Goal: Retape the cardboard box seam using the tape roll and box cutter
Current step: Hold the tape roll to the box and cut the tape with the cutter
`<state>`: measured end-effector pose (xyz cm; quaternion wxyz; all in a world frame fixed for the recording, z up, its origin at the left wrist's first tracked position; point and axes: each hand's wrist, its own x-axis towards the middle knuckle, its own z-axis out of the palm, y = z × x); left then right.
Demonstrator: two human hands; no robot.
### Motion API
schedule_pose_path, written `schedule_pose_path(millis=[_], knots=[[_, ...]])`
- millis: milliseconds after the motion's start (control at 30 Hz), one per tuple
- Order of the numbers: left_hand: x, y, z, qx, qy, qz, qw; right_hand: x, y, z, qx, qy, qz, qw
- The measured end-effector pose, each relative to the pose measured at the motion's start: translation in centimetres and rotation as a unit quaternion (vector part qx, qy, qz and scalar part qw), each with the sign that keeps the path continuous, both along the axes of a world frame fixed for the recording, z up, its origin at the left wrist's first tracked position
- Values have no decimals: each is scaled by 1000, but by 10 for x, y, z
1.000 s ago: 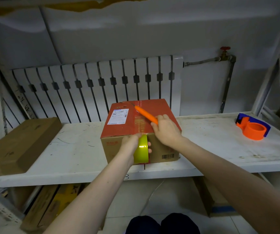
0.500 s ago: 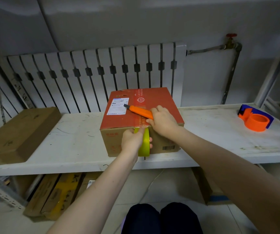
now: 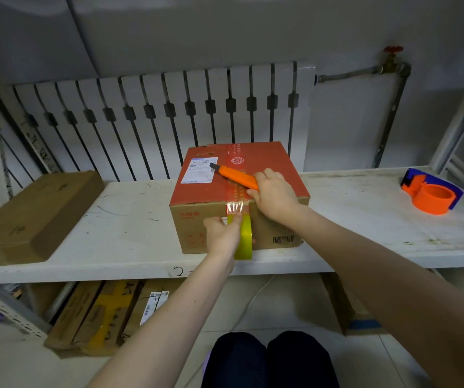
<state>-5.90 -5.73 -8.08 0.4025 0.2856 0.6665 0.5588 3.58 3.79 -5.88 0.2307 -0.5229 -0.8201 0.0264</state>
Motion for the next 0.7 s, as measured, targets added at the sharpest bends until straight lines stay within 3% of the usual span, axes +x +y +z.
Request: schedule_pose_path(millis=[167, 533, 700], knots=[[-1, 2, -5, -4, 62, -1, 998, 0, -1, -1, 4, 1, 1, 1000], [3, 1, -23, -69, 42, 42, 996, -4, 2, -1, 14, -3, -11, 1000], [7, 1, -27, -43, 103, 5, 994, -5, 3, 0, 11, 5, -19, 1000]])
